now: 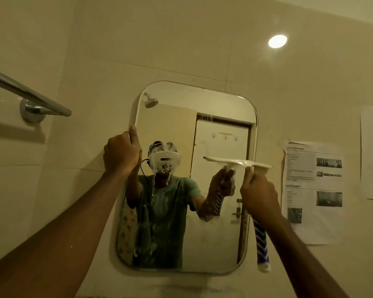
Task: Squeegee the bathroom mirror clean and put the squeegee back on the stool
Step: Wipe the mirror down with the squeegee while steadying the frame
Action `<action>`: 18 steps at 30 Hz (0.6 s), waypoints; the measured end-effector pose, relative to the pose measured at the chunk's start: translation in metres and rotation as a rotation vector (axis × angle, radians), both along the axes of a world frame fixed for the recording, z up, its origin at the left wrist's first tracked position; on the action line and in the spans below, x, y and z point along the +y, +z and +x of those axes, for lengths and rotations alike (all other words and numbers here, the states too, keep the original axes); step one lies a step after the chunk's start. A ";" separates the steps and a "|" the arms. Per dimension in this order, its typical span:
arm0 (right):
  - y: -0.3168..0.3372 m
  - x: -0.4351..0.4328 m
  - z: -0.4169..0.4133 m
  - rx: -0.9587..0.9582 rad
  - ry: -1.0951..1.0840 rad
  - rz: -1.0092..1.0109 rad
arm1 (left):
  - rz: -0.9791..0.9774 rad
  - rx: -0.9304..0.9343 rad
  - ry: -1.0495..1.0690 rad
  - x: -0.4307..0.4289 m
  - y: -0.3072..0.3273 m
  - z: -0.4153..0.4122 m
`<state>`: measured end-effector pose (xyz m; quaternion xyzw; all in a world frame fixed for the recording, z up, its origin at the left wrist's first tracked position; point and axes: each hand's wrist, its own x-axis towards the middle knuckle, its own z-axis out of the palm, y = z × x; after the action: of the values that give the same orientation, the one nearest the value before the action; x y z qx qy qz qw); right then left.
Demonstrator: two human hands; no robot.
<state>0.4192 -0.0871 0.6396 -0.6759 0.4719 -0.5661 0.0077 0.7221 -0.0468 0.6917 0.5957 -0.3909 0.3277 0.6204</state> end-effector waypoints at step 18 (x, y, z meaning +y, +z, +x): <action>0.069 0.006 0.010 -0.066 0.029 -0.032 | 0.043 -0.010 -0.066 0.002 -0.002 0.008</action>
<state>0.4295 -0.0813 0.7087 -0.6637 0.4524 -0.5954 0.0209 0.7301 -0.0451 0.6896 0.5941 -0.4204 0.3015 0.6160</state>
